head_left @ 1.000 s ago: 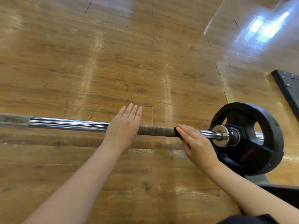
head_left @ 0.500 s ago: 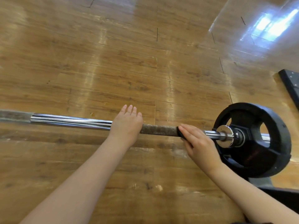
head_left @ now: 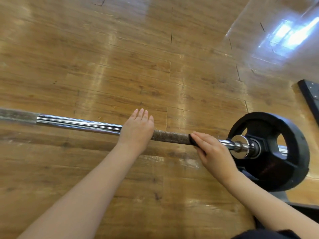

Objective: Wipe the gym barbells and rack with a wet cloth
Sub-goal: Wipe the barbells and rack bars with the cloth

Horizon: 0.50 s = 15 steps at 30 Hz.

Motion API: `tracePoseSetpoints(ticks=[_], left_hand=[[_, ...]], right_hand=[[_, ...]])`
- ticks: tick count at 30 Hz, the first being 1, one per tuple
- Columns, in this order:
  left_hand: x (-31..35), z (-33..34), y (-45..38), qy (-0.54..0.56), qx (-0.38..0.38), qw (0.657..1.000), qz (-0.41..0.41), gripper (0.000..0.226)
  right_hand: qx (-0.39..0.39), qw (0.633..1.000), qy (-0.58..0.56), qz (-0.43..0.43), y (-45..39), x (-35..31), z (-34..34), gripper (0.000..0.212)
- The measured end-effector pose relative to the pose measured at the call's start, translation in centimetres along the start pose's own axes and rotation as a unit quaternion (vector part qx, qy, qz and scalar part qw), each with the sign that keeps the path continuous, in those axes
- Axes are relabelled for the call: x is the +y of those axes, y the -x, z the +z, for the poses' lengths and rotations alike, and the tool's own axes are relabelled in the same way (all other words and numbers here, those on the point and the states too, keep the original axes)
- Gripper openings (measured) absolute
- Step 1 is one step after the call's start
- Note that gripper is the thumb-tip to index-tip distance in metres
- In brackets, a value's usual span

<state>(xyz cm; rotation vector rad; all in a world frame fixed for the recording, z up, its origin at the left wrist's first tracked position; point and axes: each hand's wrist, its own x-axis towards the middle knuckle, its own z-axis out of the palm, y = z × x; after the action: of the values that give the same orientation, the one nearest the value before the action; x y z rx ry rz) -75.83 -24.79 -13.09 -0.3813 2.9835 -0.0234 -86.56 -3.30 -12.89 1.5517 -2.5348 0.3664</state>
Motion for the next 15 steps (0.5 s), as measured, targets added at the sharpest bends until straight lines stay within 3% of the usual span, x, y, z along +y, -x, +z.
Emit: tracePoseSetpoints(ticks=[4, 9, 12, 15], left_hand=[[-0.1, 0.5, 0.2, 0.003, 0.011, 1.000, -0.011, 0.059], [0.8, 2.5, 0.5, -0.003, 0.176, 0.984, 0.020, 0.040], [1.3, 3.0, 0.1, 0.001, 0.173, 0.985, 0.008, 0.040], [1.5, 1.9, -0.1, 0.004, 0.119, 0.993, -0.005, 0.035]], right_hand=[[-0.023, 0.999, 0.006, 0.023, 0.1, 0.9, -0.9, 0.048], [0.024, 0.997, -0.046, -0.049, -2.8, -3.5, 1.0, 0.038], [0.009, 0.996, -0.064, -0.054, -3.8, -6.1, 2.6, 0.046], [0.001, 0.999, -0.041, -0.015, -1.9, -4.2, 2.2, 0.044]])
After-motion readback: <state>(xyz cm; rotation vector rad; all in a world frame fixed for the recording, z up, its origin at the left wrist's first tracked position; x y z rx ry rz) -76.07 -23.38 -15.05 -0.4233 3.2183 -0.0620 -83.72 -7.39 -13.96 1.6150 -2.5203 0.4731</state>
